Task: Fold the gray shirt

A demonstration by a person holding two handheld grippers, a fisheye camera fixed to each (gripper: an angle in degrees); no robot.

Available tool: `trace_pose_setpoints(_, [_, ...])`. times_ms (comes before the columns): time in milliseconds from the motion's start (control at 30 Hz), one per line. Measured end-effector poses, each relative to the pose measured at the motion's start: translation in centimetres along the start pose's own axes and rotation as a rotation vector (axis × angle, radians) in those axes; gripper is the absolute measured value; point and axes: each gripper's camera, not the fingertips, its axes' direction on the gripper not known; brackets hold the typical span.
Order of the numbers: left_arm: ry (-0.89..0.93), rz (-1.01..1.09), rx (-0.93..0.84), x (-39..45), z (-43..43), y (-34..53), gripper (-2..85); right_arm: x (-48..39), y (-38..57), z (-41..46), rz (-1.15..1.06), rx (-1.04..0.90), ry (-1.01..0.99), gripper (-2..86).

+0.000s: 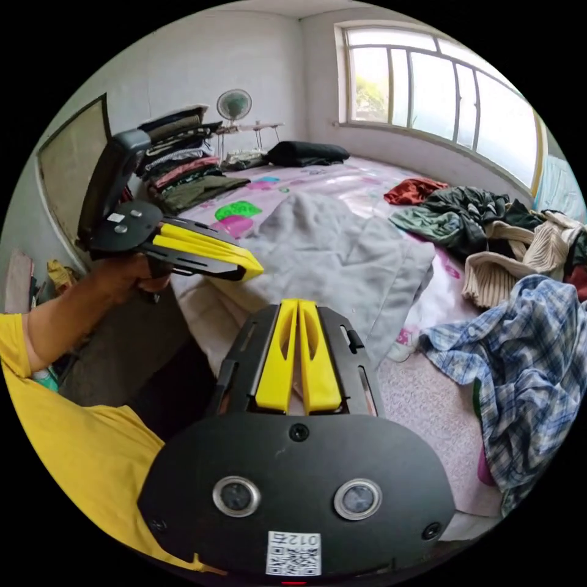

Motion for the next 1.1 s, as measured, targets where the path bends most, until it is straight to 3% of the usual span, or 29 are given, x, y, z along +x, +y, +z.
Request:
trace_pose_setpoints(167, [0.11, -0.075, 0.028, -2.2, 1.2, 2.1, 0.0, 2.9, 0.9, 1.4, 0.119, -0.056, -0.137, 0.1])
trace_pose_setpoints(367, [0.121, -0.108, 0.053, -3.7, 1.4, 2.9, 0.1, 2.4, 1.1, 0.9, 0.076, -0.032, -0.095, 0.5])
trace_pose_setpoints(500, [0.241, -0.128, 0.06, -6.0, 0.0, 3.0, 0.5, 3.5, 1.0, -0.3, 0.118, -0.036, -0.162, 0.7])
trace_pose_setpoints(700, [0.092, -0.285, 0.194, -15.5, -4.6, 1.2, 2.6, 7.1, -3.5, -5.4, 0.073, 0.076, -0.059, 0.9])
trace_pose_setpoints(900, [0.389, -0.466, 0.104, -30.0, 0.4, -2.5, 9.9, 13.5, -12.3, -3.6, 0.076, 0.138, -0.198, 0.9])
trace_pose_setpoints(1100, [0.571, -0.506, -0.07, -36.6, 7.2, -5.3, 8.5, 15.3, -18.8, 5.0, 0.067, -0.073, -0.298, 0.7])
